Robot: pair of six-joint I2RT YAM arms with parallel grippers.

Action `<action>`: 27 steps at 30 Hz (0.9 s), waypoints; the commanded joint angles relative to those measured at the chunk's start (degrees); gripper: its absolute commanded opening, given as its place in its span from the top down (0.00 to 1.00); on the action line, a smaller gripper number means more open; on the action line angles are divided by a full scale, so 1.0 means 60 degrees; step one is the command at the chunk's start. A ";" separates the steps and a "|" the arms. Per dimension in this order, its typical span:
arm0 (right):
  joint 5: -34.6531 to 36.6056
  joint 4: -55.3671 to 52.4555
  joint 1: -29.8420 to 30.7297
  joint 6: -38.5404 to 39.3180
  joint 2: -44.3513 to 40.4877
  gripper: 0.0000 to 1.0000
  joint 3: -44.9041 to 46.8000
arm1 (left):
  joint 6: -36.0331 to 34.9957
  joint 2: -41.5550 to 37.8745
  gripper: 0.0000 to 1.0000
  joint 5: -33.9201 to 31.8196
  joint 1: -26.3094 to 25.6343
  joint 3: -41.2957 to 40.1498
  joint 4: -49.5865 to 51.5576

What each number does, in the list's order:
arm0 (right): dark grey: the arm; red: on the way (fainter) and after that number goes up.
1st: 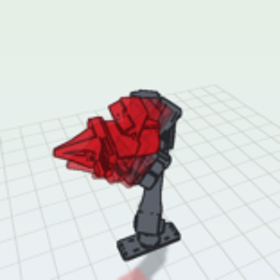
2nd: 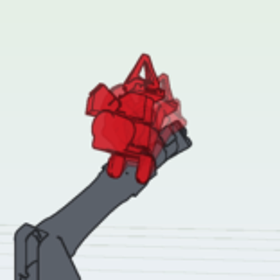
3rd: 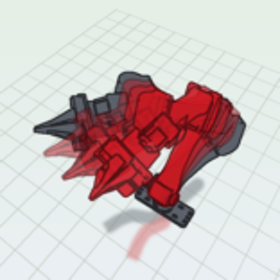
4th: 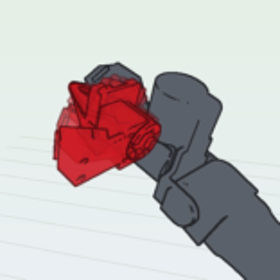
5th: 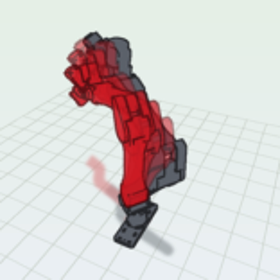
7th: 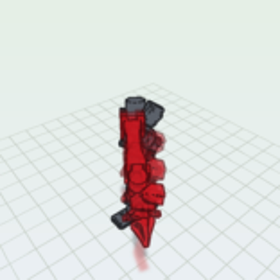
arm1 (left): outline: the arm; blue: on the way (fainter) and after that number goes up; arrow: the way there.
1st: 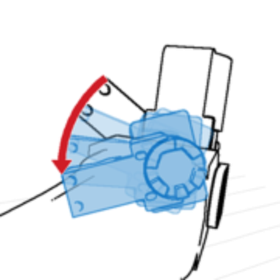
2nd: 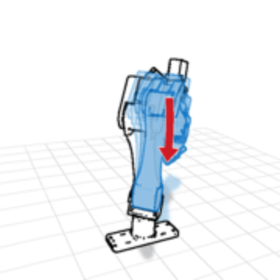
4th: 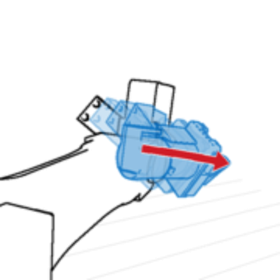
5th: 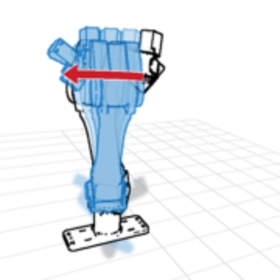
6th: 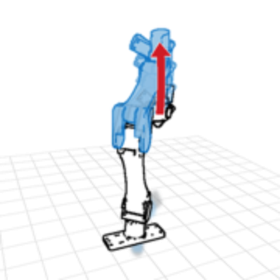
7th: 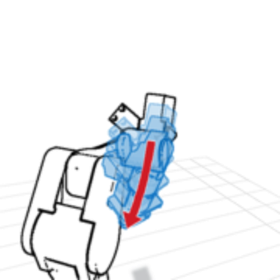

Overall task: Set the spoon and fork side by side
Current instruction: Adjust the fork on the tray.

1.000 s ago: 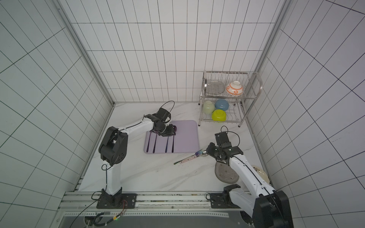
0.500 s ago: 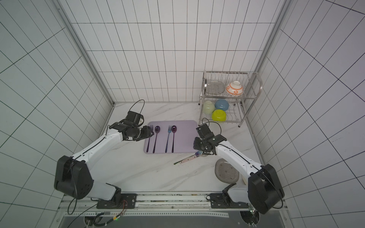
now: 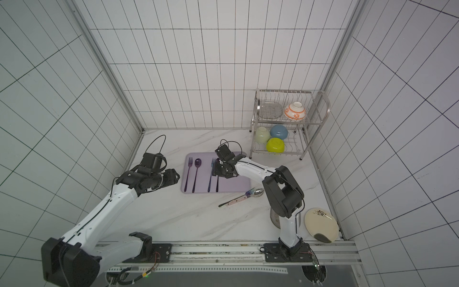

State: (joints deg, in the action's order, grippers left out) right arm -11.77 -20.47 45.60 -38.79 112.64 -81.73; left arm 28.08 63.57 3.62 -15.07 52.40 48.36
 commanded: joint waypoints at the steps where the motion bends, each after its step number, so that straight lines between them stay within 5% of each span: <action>1: -0.0363 0.0069 0.0148 -0.0153 0.0643 0.42 -0.0903 | -0.0201 -0.0315 0.36 -0.0292 0.0065 -0.0251 0.0032; 27: -0.0464 -0.0501 0.0148 -0.0026 0.2583 0.47 -0.2528 | -0.0402 -0.0654 0.36 -0.0325 0.0139 -0.0633 0.0084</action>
State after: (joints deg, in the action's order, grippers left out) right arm -14.57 -21.21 46.15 -40.47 126.28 -95.09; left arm 26.52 60.03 2.15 -14.52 48.80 49.56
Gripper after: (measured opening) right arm 0.531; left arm 0.643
